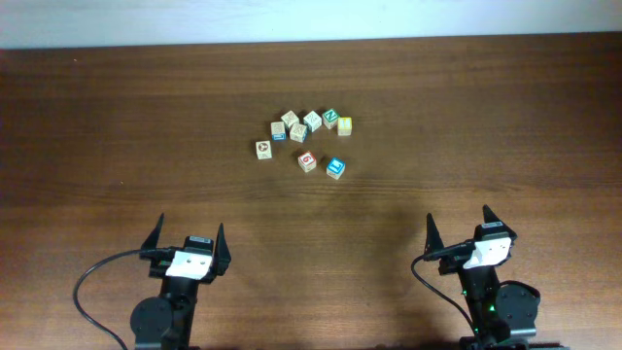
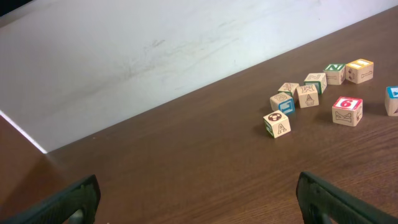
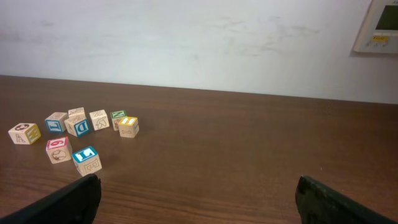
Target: Rotate 4 blocks
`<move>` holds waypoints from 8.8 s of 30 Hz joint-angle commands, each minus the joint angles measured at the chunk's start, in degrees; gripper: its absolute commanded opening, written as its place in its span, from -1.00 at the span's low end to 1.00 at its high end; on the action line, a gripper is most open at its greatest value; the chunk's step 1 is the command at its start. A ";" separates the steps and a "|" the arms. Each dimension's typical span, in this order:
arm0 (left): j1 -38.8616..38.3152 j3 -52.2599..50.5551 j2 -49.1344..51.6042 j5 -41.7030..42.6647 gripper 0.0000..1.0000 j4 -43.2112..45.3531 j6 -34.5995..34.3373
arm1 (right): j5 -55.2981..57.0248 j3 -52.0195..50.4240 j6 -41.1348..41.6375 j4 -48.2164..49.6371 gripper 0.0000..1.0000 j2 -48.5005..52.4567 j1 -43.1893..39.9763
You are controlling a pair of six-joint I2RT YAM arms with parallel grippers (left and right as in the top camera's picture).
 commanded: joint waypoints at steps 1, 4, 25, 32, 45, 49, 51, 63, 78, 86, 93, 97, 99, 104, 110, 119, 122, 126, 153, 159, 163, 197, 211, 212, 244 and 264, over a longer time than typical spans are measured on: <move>0.24 -0.28 -0.39 -0.44 0.98 -0.13 0.72 | -0.26 -0.52 0.39 0.11 0.97 -0.50 0.44; 0.24 -0.28 -0.39 -0.44 0.98 -0.13 0.72 | -0.26 -0.52 0.39 0.11 0.97 -0.50 0.44; 0.24 -0.28 -0.33 -0.44 0.98 -0.13 0.72 | -0.26 -0.52 0.39 0.11 0.97 -0.50 0.44; 0.24 -0.28 -0.33 -0.44 0.98 -0.13 0.72 | -0.26 -0.52 0.39 0.11 0.97 -0.50 0.44; 0.20 -0.28 -0.35 6.27 0.98 0.66 0.70 | -1.95 -0.52 0.44 1.90 0.97 -0.50 0.28; 0.20 -0.28 -0.33 11.78 0.98 2.38 0.68 | -4.44 -0.52 0.44 2.95 0.97 -0.50 0.28; 0.20 -0.17 -0.33 14.27 0.98 4.44 -0.83 | -4.68 -0.44 0.44 3.80 0.97 -0.50 0.28; 0.20 15.21 19.02 15.41 0.98 4.85 -2.97 | -6.58 9.03 0.39 -0.59 0.97 2.89 0.28; 0.20 70.90 79.62 19.39 0.98 -26.23 -2.97 | -15.43 52.92 -2.82 -24.61 0.97 55.82 0.28; 0.20 93.42 97.72 19.37 0.98 -42.01 -2.95 | -22.40 82.34 -2.78 -41.24 0.97 89.66 6.62; 0.20 93.29 99.82 19.12 0.98 -41.90 -2.95 | -22.71 82.84 2.62 -32.22 0.89 103.01 16.83; 0.20 93.29 99.82 19.12 0.98 -41.90 -2.95 | -2.36 82.79 37.03 -32.28 0.39 111.10 18.75; 0.20 93.29 99.82 19.12 0.98 -41.90 -2.95 | 0.04 82.79 41.44 -30.75 0.33 114.14 20.63; 0.20 93.29 99.82 19.12 0.98 -41.90 -2.95 | 2.34 82.73 45.35 -27.17 0.15 117.42 23.96; 0.20 93.29 99.82 19.12 0.98 -41.90 -2.95 | 3.93 82.68 45.46 -28.83 -0.16 118.97 24.74; 0.20 93.29 99.82 19.12 0.98 -41.90 -2.95 | 4.70 85.18 30.25 -44.41 -0.33 117.98 24.63; 0.20 93.29 99.82 19.12 0.98 -41.90 -2.95 | 4.72 85.59 27.32 -51.23 -0.32 118.01 24.15; 0.20 93.29 99.82 19.12 0.98 -41.90 -2.95 | 4.74 85.55 25.00 -51.54 0.06 118.01 24.15; 0.20 93.29 99.82 19.12 0.98 -41.90 -2.95 | -1.01 96.37 27.04 -42.56 -0.46 120.85 29.59; 0.20 93.29 99.82 19.12 0.98 -41.90 -2.95 | 6.27 92.41 37.13 -51.56 -0.53 120.85 29.92; 0.20 93.29 99.82 19.12 0.98 -41.90 -2.95 | 6.51 89.42 38.01 -51.34 -0.54 120.87 29.90; 0.20 93.29 99.82 19.12 0.98 -41.90 -2.95 | 11.34 104.43 22.67 -30.12 0.23 131.67 21.20; 0.20 93.29 99.82 19.12 0.98 -41.90 -2.95 | 11.15 104.24 22.88 -36.17 -0.14 133.85 21.20; 0.20 93.29 99.82 19.12 0.98 -41.90 -2.95 | 11.72 104.24 22.84 -34.93 -0.14 133.85 21.16; 0.20 93.29 99.82 19.12 0.98 -41.90 -2.95 | 4.72 91.67 33.73 -52.85 -0.21 122.31 32.96; 0.20 93.29 99.82 19.12 0.98 -41.90 -2.95 | 9.25 107.80 42.88 -21.64 0.26 134.62 22.08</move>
